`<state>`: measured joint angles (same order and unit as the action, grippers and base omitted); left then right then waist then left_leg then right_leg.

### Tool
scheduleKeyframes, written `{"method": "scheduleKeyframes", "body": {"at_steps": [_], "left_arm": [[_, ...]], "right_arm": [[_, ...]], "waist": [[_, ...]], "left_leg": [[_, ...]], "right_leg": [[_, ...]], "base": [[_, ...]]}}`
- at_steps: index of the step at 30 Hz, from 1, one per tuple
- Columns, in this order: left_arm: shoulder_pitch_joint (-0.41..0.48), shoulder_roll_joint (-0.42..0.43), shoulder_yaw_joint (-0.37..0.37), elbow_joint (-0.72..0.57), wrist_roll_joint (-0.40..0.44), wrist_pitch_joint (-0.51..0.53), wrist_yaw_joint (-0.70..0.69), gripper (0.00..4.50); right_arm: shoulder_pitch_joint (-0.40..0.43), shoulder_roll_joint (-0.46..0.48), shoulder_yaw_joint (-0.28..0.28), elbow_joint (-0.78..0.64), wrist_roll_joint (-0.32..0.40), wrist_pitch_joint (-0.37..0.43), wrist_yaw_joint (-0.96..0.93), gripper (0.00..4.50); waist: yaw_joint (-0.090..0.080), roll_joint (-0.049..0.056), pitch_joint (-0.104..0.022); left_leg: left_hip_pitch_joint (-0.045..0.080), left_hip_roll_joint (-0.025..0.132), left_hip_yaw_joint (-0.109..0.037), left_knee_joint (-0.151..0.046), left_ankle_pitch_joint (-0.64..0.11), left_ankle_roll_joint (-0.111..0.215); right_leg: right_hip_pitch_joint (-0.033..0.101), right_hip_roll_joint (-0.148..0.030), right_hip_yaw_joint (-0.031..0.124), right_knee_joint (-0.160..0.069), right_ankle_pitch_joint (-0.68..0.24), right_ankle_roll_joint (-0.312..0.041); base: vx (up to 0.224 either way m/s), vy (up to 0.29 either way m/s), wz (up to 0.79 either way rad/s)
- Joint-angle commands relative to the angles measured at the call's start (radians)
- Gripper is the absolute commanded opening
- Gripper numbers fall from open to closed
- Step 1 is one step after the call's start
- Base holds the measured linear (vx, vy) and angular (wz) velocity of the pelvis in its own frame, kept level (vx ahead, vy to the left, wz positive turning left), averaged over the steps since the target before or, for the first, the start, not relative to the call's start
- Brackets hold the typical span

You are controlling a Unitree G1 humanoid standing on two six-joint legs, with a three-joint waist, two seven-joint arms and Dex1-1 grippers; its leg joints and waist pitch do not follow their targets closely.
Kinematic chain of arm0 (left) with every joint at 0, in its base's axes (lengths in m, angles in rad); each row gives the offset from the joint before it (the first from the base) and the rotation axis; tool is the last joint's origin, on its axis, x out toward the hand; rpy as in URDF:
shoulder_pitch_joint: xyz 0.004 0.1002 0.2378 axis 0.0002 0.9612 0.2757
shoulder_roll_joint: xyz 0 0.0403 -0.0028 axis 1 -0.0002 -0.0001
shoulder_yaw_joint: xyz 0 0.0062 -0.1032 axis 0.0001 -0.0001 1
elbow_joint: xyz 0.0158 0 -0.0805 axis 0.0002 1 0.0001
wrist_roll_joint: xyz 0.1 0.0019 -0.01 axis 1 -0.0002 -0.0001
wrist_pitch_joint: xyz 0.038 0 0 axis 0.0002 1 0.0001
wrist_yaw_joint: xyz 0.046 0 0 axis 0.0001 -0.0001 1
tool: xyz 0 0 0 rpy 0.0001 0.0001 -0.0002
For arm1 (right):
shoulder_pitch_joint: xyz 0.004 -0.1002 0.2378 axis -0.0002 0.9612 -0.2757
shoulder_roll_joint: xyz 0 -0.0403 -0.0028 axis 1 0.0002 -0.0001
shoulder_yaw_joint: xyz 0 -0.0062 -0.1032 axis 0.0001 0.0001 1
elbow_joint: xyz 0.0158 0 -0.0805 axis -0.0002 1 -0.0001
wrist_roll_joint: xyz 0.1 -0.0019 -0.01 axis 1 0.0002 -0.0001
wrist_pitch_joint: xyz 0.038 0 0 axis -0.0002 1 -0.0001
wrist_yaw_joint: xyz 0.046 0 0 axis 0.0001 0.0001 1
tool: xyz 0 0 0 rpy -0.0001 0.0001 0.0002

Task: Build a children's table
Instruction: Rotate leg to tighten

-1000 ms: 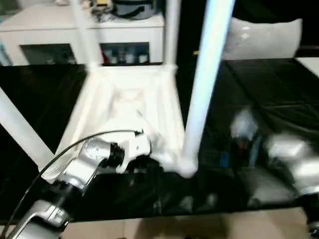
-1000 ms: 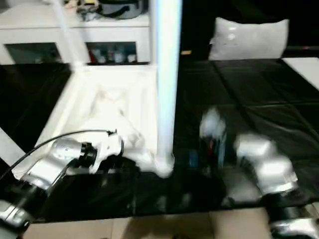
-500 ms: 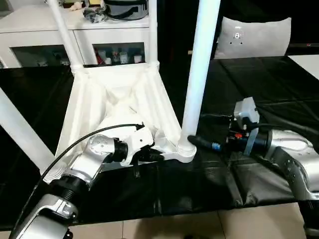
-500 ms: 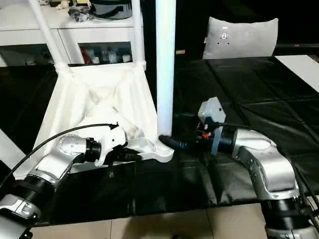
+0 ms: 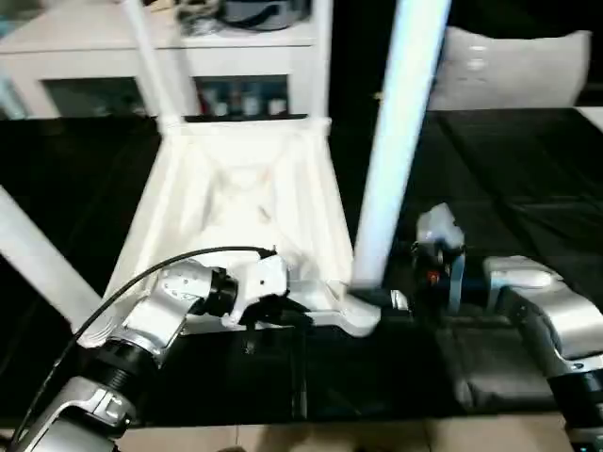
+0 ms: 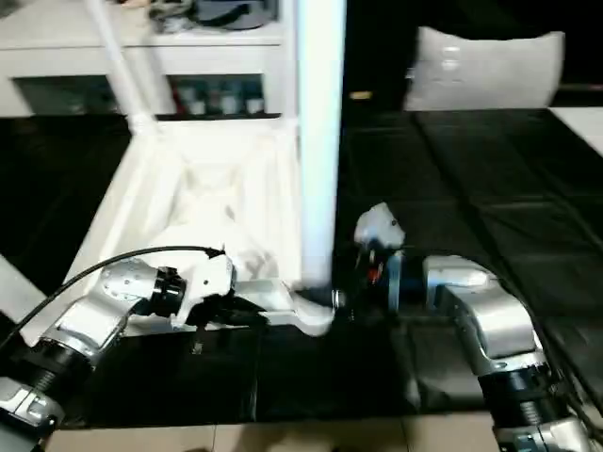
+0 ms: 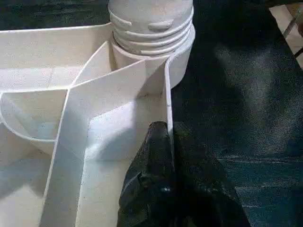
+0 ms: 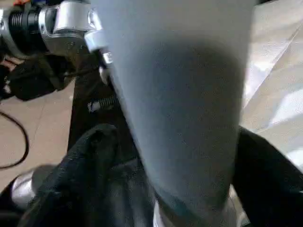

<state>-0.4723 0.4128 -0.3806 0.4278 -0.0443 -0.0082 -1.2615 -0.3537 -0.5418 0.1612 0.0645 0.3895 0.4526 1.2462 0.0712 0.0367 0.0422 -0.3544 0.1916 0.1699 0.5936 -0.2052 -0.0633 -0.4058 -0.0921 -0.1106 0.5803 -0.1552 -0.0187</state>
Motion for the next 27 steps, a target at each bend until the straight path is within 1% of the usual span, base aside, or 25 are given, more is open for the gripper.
{"method": "scheduleKeyframes", "body": {"at_steps": [1,2,4,5,7,8,9,10,11,13,15,16,17,20,21,22,23,24,25,26,27], "left_arm": [[-0.012,-0.004,-0.003,-0.019,-0.013,-0.018,-0.020,0.00],[-0.013,-0.004,0.000,-0.019,-0.012,-0.016,-0.020,0.00],[-0.015,-0.002,0.002,-0.016,-0.010,-0.016,-0.020,0.00],[-0.016,0.001,0.003,-0.012,-0.010,-0.018,-0.019,0.00],[-0.017,0.005,0.004,-0.008,-0.010,-0.022,-0.020,0.00],[-0.017,0.005,0.007,-0.007,-0.011,-0.022,-0.021,0.00],[-0.017,0.006,0.008,-0.007,-0.011,-0.022,-0.021,0.00],[-0.016,0.007,0.009,-0.007,-0.011,-0.022,-0.022,0.00],[-0.016,0.007,0.011,-0.006,-0.012,-0.021,-0.022,0.00],[-0.015,0.008,0.013,-0.006,-0.014,-0.019,-0.023,0.00],[-0.014,0.009,0.016,-0.006,-0.017,-0.015,-0.023,0.00],[-0.013,0.010,0.016,-0.006,-0.018,-0.014,-0.022,0.00],[-0.013,0.010,0.017,-0.006,-0.018,-0.013,-0.022,0.00],[-0.010,-0.001,0.033,-0.009,-0.030,0.026,0.003,0.00],[-0.012,-0.007,0.037,-0.010,-0.028,0.040,0.019,0.00],[-0.018,-0.022,0.050,-0.012,-0.027,0.077,0.061,0.00],[-0.022,-0.031,0.058,-0.012,-0.028,0.096,0.083,0.00],[-0.027,-0.044,0.065,-0.016,-0.028,0.118,0.109,0.00],[-0.034,-0.063,0.073,-0.023,-0.029,0.146,0.142,0.00],[-0.037,-0.070,0.076,-0.025,-0.029,0.157,0.153,0.00],[-0.053,-0.118,0.093,-0.040,-0.028,0.229,0.235,0.00]], "right_arm": [[-0.016,0.006,0.017,0.033,-0.020,-0.020,0.013,3.38],[-0.022,0.006,0.019,0.043,-0.025,-0.027,0.016,3.28],[-0.030,0.003,0.022,0.061,-0.034,-0.043,0.022,3.18],[-0.036,0.000,0.025,0.074,-0.039,-0.053,0.029,3.08],[-0.042,-0.010,0.032,0.090,-0.046,-0.065,0.043,2.84],[-0.046,-0.014,0.037,0.102,-0.050,-0.075,0.053,2.78],[-0.048,-0.016,0.038,0.106,-0.051,-0.079,0.056,2.63],[-0.051,-0.015,0.040,0.112,-0.052,-0.083,0.058,2.63],[-0.055,-0.014,0.042,0.118,-0.054,-0.088,0.063,2.40],[-0.059,-0.010,0.044,0.125,-0.057,-0.093,0.067,2.27],[-0.062,-0.006,0.049,0.129,-0.055,-0.092,0.077,2.27],[-0.062,-0.004,0.049,0.131,-0.055,-0.092,0.078,2.09],[-0.063,-0.003,0.049,0.131,-0.054,-0.092,0.079,2.05],[-0.037,0.013,0.045,0.104,-0.019,-0.045,0.069,2.00],[-0.028,0.020,0.042,0.091,-0.011,-0.029,0.053,2.00],[-0.015,0.040,0.035,0.069,-0.011,-0.003,0.000,1.99],[-0.010,0.053,0.031,0.059,-0.013,0.011,-0.032,1.99],[-0.006,0.072,0.030,0.050,-0.025,0.027,-0.081,1.99],[-0.009,0.104,0.023,0.053,-0.042,0.043,-0.151,1.99],[-0.010,0.116,0.021,0.054,-0.049,0.049,-0.177,1.99],[-0.024,0.199,-0.009,0.073,-0.078,0.093,-0.346,1.99]], "waist": [[0.002,-0.025,-0.063],[0.003,-0.024,-0.063],[0.002,-0.024,-0.063],[0.001,-0.023,-0.062],[0.001,-0.023,-0.062],[0.001,-0.024,-0.062],[0.001,-0.024,-0.063],[0.002,-0.024,-0.063],[0.003,-0.024,-0.064],[0.003,-0.025,-0.064],[0.004,-0.024,-0.065],[0.004,-0.025,-0.065],[0.005,-0.025,-0.065],[0.006,-0.024,-0.065],[0.007,-0.027,-0.064],[0.008,-0.027,-0.063],[0.006,-0.032,-0.062],[0.006,-0.030,-0.059],[0.003,-0.032,-0.058],[0.002,-0.031,-0.057],[-0.005,-0.031,-0.054]], "left_leg": [[-0.006,0.037,-0.001,-0.062,-0.103,0.085],[-0.004,0.036,-0.001,-0.062,-0.115,0.078],[-0.004,0.037,-0.002,-0.063,-0.119,0.073],[-0.003,0.037,-0.003,-0.064,-0.124,0.070],[-0.003,0.037,-0.002,-0.064,-0.132,0.068],[-0.003,0.037,-0.003,-0.064,-0.131,0.068],[-0.002,0.037,-0.002,-0.063,-0.129,0.069],[-0.002,0.037,-0.001,-0.062,-0.127,0.072],[-0.003,0.037,-0.002,-0.062,-0.123,0.073],[-0.004,0.037,-0.002,-0.061,-0.113,0.077],[-0.004,0.037,-0.001,-0.061,-0.112,0.079],[-0.005,0.037,-0.001,-0.060,-0.109,0.081],[-0.004,0.037,-0.001,-0.061,-0.109,0.081],[-0.003,0.037,-0.001,-0.061,-0.112,0.080],[-0.004,0.037,-0.001,-0.061,-0.110,0.079],[-0.003,0.038,-0.001,-0.062,-0.108,0.078],[-0.003,0.037,-0.001,-0.063,-0.110,0.074],[-0.001,0.036,-0.001,-0.064,-0.125,0.067],[-0.002,0.034,-0.001,-0.065,-0.132,0.060],[-0.001,0.032,-0.002,-0.066,-0.141,0.054],[0.001,0.029,-0.001,-0.066,-0.159,0.035]], "right_leg": [[0.059,-0.060,0.055,-0.059,-0.283,-0.176],[0.059,-0.060,0.054,-0.063,-0.310,-0.170],[0.060,-0.060,0.054,-0.063,-0.322,-0.164],[0.059,-0.059,0.053,-0.062,-0.324,-0.165],[0.060,-0.059,0.054,-0.064,-0.327,-0.164],[0.060,-0.059,0.054,-0.063,-0.324,-0.164],[0.060,-0.059,0.054,-0.063,-0.320,-0.165],[0.060,-0.058,0.055,-0.062,-0.311,-0.170],[0.061,-0.058,0.055,-0.061,-0.305,-0.172],[0.062,-0.057,0.054,-0.058,-0.286,-0.178],[0.062,-0.058,0.054,-0.058,-0.285,-0.180],[0.062,-0.058,0.054,-0.057,-0.283,-0.180],[0.062,-0.058,0.054,-0.057,-0.285,-0.180],[0.062,-0.057,0.054,-0.058,-0.291,-0.180],[0.062,-0.057,0.054,-0.058,-0.298,-0.176],[0.062,-0.058,0.055,-0.059,-0.301,-0.173],[0.062,-0.058,0.055,-0.059,-0.318,-0.165],[0.058,-0.058,0.054,-0.065,-0.356,-0.156],[0.059,-0.057,0.054,-0.067,-0.375,-0.146],[0.058,-0.058,0.053,-0.069,-0.400,-0.139],[0.054,-0.057,0.052,-0.076,-0.452,-0.121]], "base": [[0.000,0.000,0.00],[0.000,0.000,0.00],[0.000,0.000,0.00],[0.000,0.000,0.00],[0.000,0.000,0.00],[0.000,0.000,0.00],[0.000,0.000,0.00],[0.000,0.000,0.00],[0.000,0.000,0.00],[0.000,0.000,0.00],[0.000,0.000,0.00],[0.000,0.000,0.00],[0.000,0.000,0.00],[0.000,0.000,0.00],[0.000,0.000,0.00],[0.000,0.000,0.00],[0.000,0.000,0.00],[0.000,0.000,0.00],[0.000,0.000,0.00],[0.000,0.000,0.00],[0.000,0.000,0.00]]}}
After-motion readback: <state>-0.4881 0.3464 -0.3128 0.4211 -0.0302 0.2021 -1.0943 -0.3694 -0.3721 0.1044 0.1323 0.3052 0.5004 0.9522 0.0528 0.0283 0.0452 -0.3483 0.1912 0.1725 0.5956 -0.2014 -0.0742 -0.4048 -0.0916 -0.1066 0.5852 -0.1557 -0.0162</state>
